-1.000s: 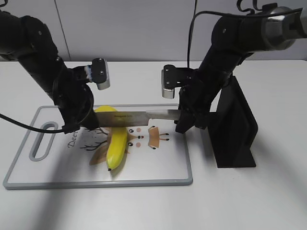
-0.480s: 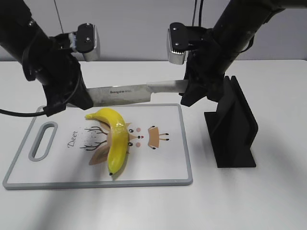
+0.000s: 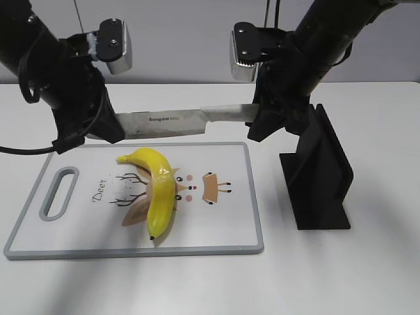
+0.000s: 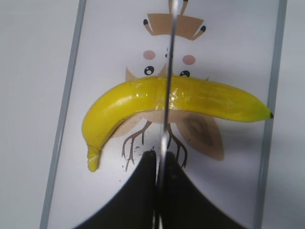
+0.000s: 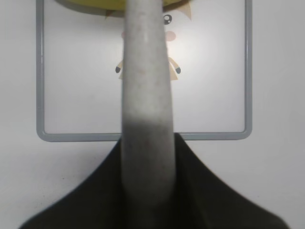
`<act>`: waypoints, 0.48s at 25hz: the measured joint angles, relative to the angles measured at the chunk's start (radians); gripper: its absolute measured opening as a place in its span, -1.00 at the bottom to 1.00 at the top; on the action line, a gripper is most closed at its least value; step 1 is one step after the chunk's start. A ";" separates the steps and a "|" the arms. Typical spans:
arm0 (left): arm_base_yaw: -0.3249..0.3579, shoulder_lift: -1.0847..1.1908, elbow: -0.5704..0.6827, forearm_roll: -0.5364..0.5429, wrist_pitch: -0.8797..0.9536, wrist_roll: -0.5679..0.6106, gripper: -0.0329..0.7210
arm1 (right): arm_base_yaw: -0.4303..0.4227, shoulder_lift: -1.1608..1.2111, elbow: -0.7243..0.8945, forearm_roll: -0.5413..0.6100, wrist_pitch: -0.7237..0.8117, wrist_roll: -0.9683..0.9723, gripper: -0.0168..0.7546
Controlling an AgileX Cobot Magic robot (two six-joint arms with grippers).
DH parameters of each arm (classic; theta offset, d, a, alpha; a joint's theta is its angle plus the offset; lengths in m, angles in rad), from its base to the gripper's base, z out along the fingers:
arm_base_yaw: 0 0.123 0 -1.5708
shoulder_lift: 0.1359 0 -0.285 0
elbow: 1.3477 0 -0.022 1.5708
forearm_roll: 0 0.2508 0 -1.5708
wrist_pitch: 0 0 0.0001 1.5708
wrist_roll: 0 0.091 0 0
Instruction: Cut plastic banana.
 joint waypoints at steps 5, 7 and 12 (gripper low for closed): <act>0.000 0.000 0.000 -0.001 -0.002 -0.009 -0.48 | 0.000 0.000 0.000 -0.005 0.004 0.011 -0.52; 0.000 0.000 0.000 -0.001 0.000 -0.010 -0.10 | -0.001 0.000 0.000 -0.005 0.003 0.016 -0.52; 0.000 -0.001 0.000 -0.024 0.004 -0.077 0.60 | -0.002 0.000 0.000 -0.009 -0.001 0.032 -0.53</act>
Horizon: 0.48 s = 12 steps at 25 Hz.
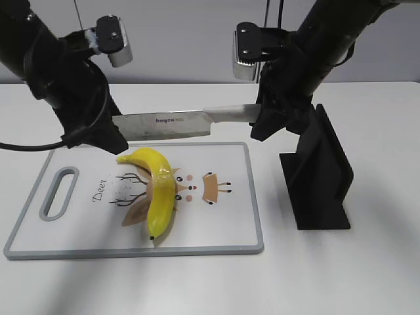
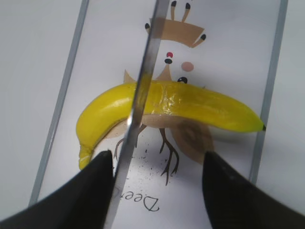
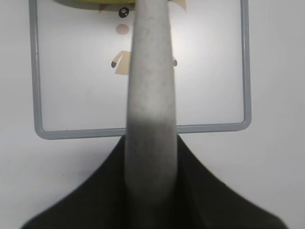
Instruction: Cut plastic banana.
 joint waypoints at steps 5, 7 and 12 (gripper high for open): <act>0.000 -0.007 -0.002 0.034 -0.012 -0.177 0.71 | -0.001 0.000 0.000 -0.011 -0.002 0.004 -0.53; 0.000 -0.022 -0.014 0.057 -0.011 -0.259 0.71 | -0.001 0.000 0.000 -0.021 0.008 0.007 -0.53; 0.000 -0.076 -0.112 0.290 -0.005 -0.683 0.70 | -0.002 0.000 -0.037 -0.039 0.084 0.055 -0.53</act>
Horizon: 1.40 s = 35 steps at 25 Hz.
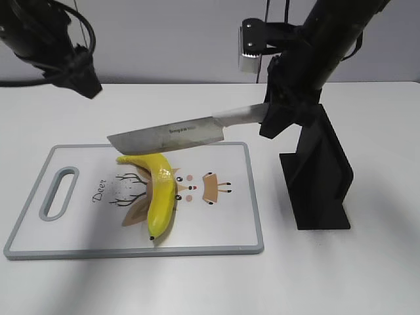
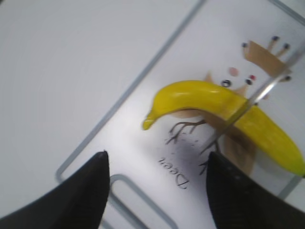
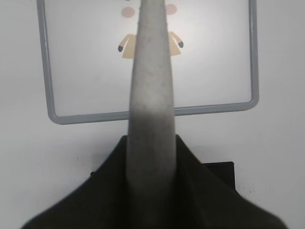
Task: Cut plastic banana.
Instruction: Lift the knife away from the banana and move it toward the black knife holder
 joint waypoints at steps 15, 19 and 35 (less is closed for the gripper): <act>0.204 -0.094 -0.191 0.117 0.288 -0.498 0.64 | 0.000 -0.074 -0.197 -0.055 0.100 0.675 -0.53; 0.247 -0.195 -0.145 0.104 0.288 -0.500 0.62 | 0.000 -0.189 -0.139 -0.057 0.102 0.829 -0.53; 0.247 -0.927 0.500 0.222 0.290 -0.576 0.59 | 0.000 -0.794 0.552 -0.154 -0.186 1.125 -0.53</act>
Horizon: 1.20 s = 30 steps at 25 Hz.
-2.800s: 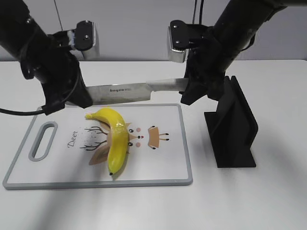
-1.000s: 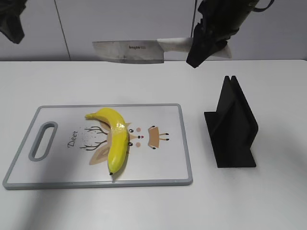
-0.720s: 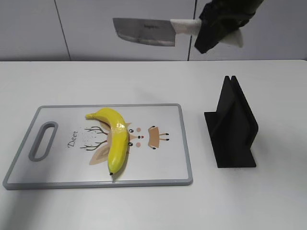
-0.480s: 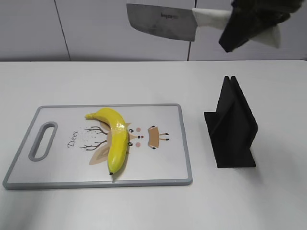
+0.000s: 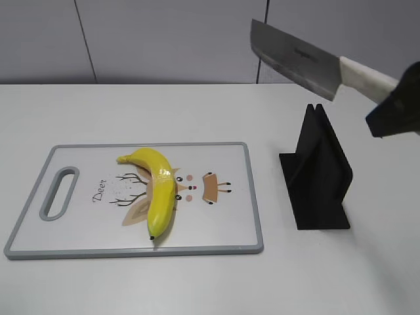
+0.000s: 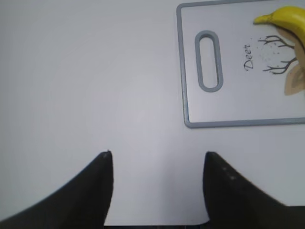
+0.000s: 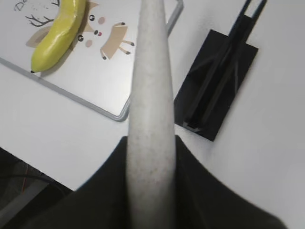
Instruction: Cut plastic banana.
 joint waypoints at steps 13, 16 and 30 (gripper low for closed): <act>0.000 -0.643 0.251 0.001 -0.047 -0.029 0.56 | 0.000 -0.269 0.278 -0.176 -0.084 0.391 -0.53; 0.000 -0.710 0.262 0.002 -0.027 -0.029 0.56 | 0.000 -0.271 0.302 -0.177 -0.084 0.428 -0.53; 0.000 -0.701 0.383 0.012 -0.171 -0.029 0.56 | 0.000 -0.122 0.309 -0.181 -0.203 0.514 -0.53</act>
